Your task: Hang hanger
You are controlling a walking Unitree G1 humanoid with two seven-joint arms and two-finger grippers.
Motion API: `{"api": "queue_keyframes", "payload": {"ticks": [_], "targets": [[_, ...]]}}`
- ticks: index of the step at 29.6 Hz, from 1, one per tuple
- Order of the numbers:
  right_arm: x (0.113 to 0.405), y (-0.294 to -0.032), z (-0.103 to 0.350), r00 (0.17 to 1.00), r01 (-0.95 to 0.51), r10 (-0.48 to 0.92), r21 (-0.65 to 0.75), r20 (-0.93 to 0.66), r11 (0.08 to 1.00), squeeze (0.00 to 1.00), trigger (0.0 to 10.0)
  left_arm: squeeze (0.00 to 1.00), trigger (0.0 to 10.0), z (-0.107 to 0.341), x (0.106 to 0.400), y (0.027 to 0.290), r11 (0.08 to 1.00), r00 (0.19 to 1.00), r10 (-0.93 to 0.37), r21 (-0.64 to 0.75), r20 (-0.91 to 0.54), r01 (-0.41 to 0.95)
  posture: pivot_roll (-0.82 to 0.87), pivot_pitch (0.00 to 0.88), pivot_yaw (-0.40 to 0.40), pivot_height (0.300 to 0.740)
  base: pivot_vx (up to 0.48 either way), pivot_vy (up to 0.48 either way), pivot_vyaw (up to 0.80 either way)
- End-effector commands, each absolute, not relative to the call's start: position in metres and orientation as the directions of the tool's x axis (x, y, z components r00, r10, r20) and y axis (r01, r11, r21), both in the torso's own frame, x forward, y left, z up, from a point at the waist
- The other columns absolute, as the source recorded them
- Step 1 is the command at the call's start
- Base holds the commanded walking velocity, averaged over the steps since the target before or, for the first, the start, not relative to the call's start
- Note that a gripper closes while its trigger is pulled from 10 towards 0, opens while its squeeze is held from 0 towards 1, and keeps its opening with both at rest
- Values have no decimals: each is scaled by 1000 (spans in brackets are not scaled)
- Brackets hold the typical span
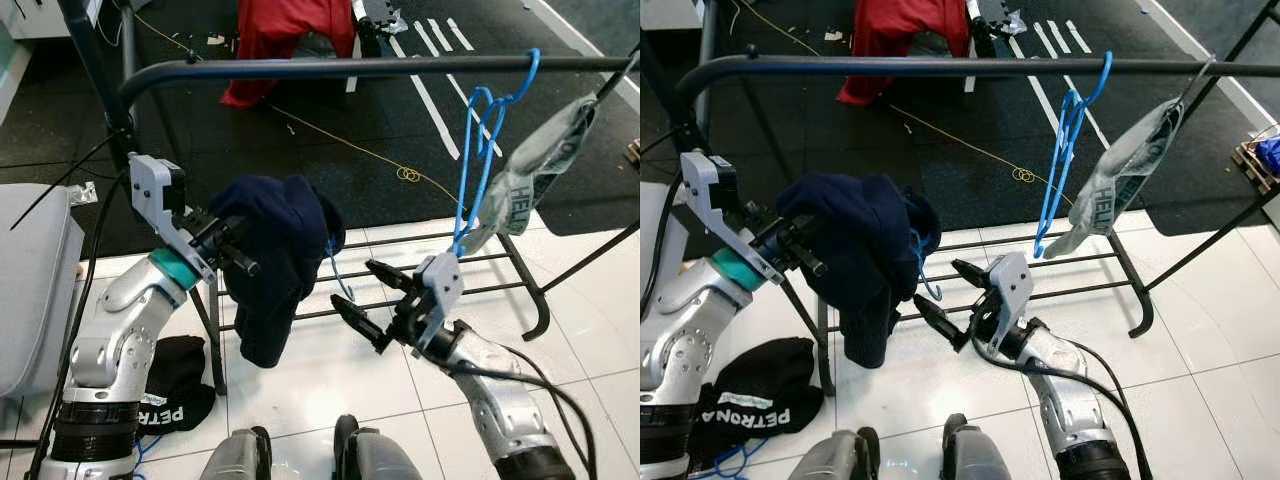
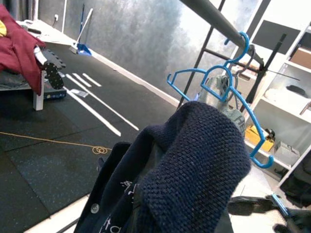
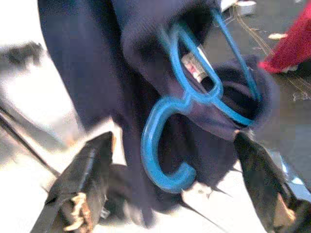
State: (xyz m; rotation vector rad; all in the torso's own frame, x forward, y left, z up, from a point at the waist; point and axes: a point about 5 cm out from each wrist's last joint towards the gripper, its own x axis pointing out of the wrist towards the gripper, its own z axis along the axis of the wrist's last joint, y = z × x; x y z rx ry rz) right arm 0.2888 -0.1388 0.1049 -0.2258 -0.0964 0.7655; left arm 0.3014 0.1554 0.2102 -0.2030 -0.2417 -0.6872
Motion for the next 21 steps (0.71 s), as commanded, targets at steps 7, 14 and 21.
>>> {"api": "queue_keyframes", "payload": {"ticks": [7,14,21], "targets": [[294,-130,101,711,-633,703,-426,9,646,0,10000,0,0,225,302,149,740,720,-610,-87,333,667,-53,130,10,740,0,0,0],[293,-117,95,664,-657,747,-444,42,609,0,10000,0,0,229,303,150,744,721,-599,-91,347,662,-47,127,6,740,0,0,0],[295,-107,81,678,-638,735,-486,14,598,0,10000,0,0,230,302,146,736,717,-598,-110,359,669,-37,126,4,740,0,0,0]]}}
